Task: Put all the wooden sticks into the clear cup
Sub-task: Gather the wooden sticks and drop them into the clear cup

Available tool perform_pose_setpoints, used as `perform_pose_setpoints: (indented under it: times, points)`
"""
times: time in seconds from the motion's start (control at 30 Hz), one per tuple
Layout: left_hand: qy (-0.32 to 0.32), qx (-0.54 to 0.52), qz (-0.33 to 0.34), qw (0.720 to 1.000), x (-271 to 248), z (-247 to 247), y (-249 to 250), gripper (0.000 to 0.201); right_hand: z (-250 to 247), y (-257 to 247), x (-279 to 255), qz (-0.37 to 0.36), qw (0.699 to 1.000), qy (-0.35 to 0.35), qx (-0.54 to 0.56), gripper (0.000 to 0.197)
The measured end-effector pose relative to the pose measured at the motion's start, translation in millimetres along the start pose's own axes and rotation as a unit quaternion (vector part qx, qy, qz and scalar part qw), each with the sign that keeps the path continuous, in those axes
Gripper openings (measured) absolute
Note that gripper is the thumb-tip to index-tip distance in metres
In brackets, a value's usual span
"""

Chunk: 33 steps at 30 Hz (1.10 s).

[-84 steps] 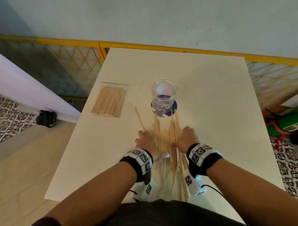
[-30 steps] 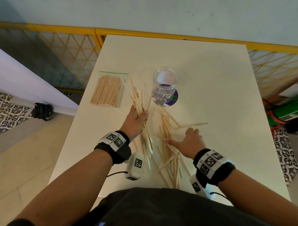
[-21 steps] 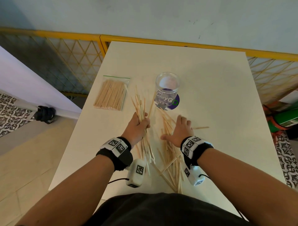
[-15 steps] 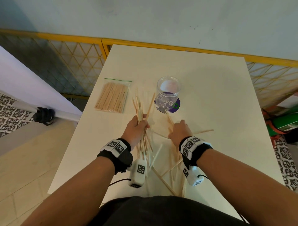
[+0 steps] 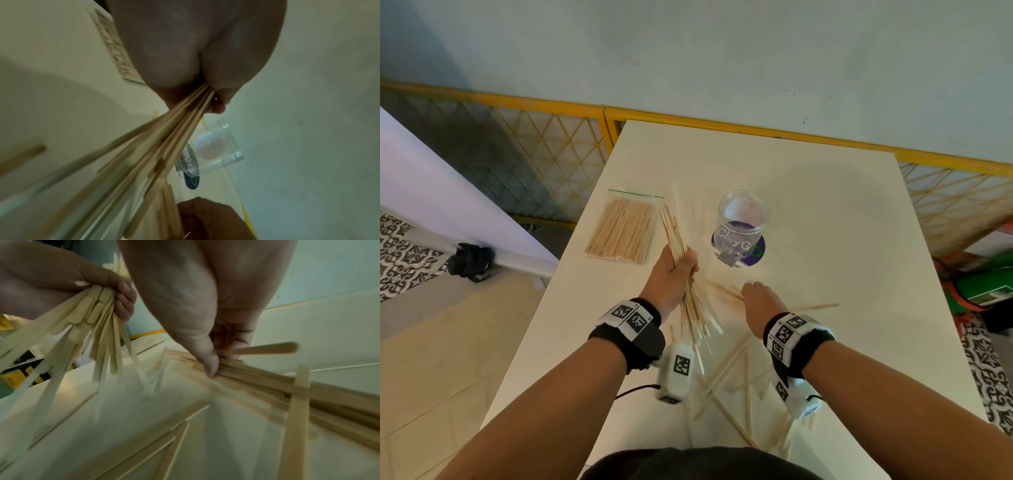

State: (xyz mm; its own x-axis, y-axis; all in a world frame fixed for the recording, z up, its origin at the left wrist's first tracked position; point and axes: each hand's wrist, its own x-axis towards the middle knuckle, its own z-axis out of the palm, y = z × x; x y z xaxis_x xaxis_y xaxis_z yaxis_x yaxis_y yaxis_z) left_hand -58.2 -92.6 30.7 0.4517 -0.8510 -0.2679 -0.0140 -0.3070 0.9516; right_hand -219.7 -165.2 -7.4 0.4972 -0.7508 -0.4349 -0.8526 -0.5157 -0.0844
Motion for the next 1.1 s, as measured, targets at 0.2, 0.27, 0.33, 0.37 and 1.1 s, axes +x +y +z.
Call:
perform_pose_setpoints:
  times: [0.2, 0.27, 0.33, 0.37, 1.1]
  points:
    - [0.019, -0.031, 0.061, 0.997, 9, -3, 32, 0.017, -11, 10, 5, -0.045, 0.997, -0.007, -0.058, 0.032]
    - [0.019, -0.05, 0.084, 0.995, 12, -5, 40, 0.015, -18, 14, 4, -0.043, 0.999, -0.002, -0.024, 0.03]
    - [0.019, -0.067, 0.089, 0.994, 16, -8, 44, 0.015, -29, 19, 3, -0.034, 0.998, 0.005, 0.052, 0.024]
    - [0.02, -0.074, 0.085, 0.993, 17, -9, 46, 0.014, -36, 23, 2, -0.029, 0.994, 0.007, 0.101, 0.019]
    - [0.029, -0.124, 0.131, 0.983, 38, -18, 98, 0.009, -156, 4, 83, -0.065, 0.821, 0.218, 0.524, 0.021]
